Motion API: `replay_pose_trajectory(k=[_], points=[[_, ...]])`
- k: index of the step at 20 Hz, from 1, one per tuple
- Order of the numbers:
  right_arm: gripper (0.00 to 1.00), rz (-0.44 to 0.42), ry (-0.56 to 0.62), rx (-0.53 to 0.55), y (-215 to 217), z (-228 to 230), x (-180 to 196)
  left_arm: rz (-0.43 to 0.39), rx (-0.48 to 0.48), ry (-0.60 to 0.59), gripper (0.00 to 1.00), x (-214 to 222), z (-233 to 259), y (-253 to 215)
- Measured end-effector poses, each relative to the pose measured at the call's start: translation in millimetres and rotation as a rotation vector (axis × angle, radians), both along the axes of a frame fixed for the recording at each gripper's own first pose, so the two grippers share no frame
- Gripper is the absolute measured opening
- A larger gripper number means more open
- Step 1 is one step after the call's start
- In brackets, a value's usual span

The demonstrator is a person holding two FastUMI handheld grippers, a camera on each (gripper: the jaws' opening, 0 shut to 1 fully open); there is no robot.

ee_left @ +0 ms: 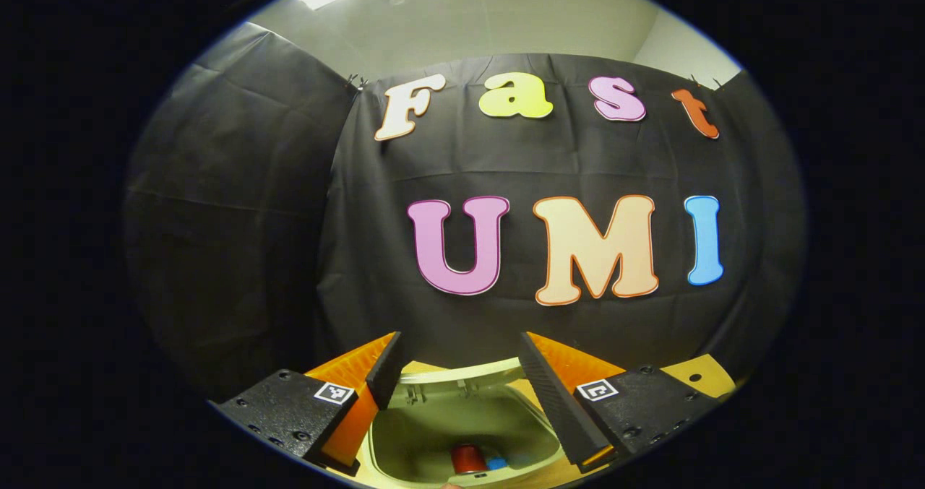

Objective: Press the lid of the desktop garbage bin to open it, pick up the crumpled paper on the desktop and throw it into the bin, then pick up the pop can on the desktop and drop it into the bin, and finally close the garbage bin lid.

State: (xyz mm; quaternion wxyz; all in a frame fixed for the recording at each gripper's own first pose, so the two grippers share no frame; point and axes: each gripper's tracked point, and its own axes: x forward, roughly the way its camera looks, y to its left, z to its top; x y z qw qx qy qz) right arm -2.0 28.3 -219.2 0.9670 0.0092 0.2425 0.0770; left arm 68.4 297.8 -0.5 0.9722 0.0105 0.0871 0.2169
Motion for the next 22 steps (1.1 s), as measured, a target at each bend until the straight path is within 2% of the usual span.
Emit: replay_pose_trajectory(k=[2, 3, 8, 13, 14, 15, 16, 17, 19, 22], points=[[0.98, 0.012, 0.007, 0.004, 2, -2, -1, -0.001, -0.009, 0.012, 0.99, -10, -11, -8], [0.98, 0.018, 0.010, 0.006, 3, -3, -2, -0.006, -0.010, 0.019, 0.94, -14, -17, -12], [0.98, 0.044, 0.022, 0.002, 6, -7, -8, -0.035, -0.045, 0.096, 0.94, -37, -59, -29], [0.98, 0.060, 0.030, 0.002, 10, -10, -14, -0.031, -0.086, 0.172, 0.94, -52, -95, -32], [0.98, 0.063, 0.031, 0.000, 11, -10, -14, -0.033, -0.091, 0.188, 0.94, -53, -102, -33], [0.98, 0.066, 0.036, -0.001, 12, -11, -16, -0.037, -0.095, 0.196, 0.99, -54, -106, -35], [0.98, 0.069, 0.039, -0.001, 12, -13, -17, -0.040, -0.097, 0.206, 0.94, -56, -109, -35], [0.98, 0.072, 0.042, -0.001, 13, -13, -18, -0.039, -0.103, 0.226, 0.95, -57, -115, -35], [0.98, 0.073, 0.044, -0.003, 13, -14, -20, -0.057, -0.093, 0.210, 0.95, -55, -113, -38], [0.98, 0.069, 0.059, -0.002, 14, -22, -22, -0.107, -0.073, 0.275, 0.96, -56, -122, -41]])
